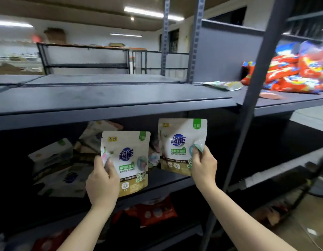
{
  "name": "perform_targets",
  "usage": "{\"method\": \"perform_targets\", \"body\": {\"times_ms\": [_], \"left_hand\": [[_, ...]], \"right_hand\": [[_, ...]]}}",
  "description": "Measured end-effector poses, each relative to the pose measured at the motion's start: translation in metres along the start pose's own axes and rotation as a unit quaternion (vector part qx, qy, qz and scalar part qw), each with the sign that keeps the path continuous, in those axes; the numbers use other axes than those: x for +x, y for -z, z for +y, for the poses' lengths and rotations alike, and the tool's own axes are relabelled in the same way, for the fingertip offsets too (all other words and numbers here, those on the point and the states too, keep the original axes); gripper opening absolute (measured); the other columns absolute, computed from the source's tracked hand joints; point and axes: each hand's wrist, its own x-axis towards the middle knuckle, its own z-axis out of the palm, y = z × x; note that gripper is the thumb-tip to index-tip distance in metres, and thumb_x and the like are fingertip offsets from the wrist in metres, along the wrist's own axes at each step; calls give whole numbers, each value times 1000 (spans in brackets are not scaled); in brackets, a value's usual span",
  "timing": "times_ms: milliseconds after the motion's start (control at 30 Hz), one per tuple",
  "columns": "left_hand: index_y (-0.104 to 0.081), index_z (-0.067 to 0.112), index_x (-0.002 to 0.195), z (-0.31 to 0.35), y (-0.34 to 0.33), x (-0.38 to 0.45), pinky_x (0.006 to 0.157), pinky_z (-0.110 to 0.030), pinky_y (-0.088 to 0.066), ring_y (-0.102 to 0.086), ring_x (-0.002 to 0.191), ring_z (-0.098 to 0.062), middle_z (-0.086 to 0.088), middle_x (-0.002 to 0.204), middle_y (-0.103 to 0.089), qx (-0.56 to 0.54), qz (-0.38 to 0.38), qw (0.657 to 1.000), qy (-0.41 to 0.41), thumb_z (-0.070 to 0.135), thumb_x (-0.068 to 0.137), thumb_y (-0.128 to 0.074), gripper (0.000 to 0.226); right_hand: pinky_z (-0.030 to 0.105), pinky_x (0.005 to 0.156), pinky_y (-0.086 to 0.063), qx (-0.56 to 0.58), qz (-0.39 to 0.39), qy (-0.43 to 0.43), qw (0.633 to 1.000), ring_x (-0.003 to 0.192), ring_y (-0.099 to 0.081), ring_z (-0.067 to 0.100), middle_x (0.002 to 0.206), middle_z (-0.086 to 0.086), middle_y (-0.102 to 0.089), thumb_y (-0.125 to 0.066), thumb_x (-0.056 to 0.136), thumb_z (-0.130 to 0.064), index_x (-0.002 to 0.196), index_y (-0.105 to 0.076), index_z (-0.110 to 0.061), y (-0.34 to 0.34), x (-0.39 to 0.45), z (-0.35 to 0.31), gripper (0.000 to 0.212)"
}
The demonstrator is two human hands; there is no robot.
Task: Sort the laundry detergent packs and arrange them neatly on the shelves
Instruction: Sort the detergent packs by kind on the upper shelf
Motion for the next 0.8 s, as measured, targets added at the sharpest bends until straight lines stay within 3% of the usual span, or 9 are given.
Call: {"method": "perform_targets", "body": {"times_ms": [133,267,367,433,567,700,800], "left_hand": [[-37,8,80,39,-14,-25,58,-38,-33,-59,72,-45,-28,94,-66,-36,-22,999,-18,18,98,-45,21],[-41,8,82,74,-30,-46,61,-35,-35,-61,77,-41,-21,104,-68,-79,-49,995,-45,19,98,-44,19],[-41,10,81,100,-43,-56,56,-33,-34,-61,72,-39,-20,92,-68,-109,-54,991,-63,18,98,-45,19],[-38,12,78,118,-53,-62,52,-31,-30,-59,68,-39,-20,83,-66,-125,-55,988,-78,17,97,-45,21],[-39,12,80,160,-83,-79,60,-31,-30,-60,74,-41,-24,92,-67,-142,-55,984,-94,15,97,-47,19],[-49,4,86,196,-120,-98,60,-32,-30,-61,76,-41,-24,89,-67,-156,-41,983,-93,14,97,-48,15],[-54,3,89,225,-151,-118,60,-31,-33,-61,73,-38,-19,84,-67,-164,-15,981,-99,24,94,-44,24]], "right_hand": [[11,54,-35,-16,59,4,998,64,-51,-2,68,-18,-54,-51,95,-19,83,-53,-23,57,-2,11,12],[5,56,-38,-16,106,15,994,67,-52,-4,75,-13,-58,-52,95,-18,91,-58,-17,108,2,21,7],[14,56,-36,-6,139,18,990,69,-52,0,80,-7,-60,-53,95,-17,96,-62,-11,139,10,31,11],[19,61,-43,7,156,21,988,72,-55,-1,80,-10,-59,-53,95,-18,95,-60,-16,158,17,34,7],[3,57,-38,4,200,36,979,68,-54,-11,74,-20,-54,-54,95,-17,91,-56,-21,200,43,47,6],[1,57,-38,6,199,46,979,68,-53,-12,76,-18,-55,-53,96,-20,93,-56,-21,235,78,68,4],[-1,58,-36,24,197,66,978,71,-54,-11,77,-16,-56,-54,95,-18,94,-58,-19,262,111,89,4]]}}
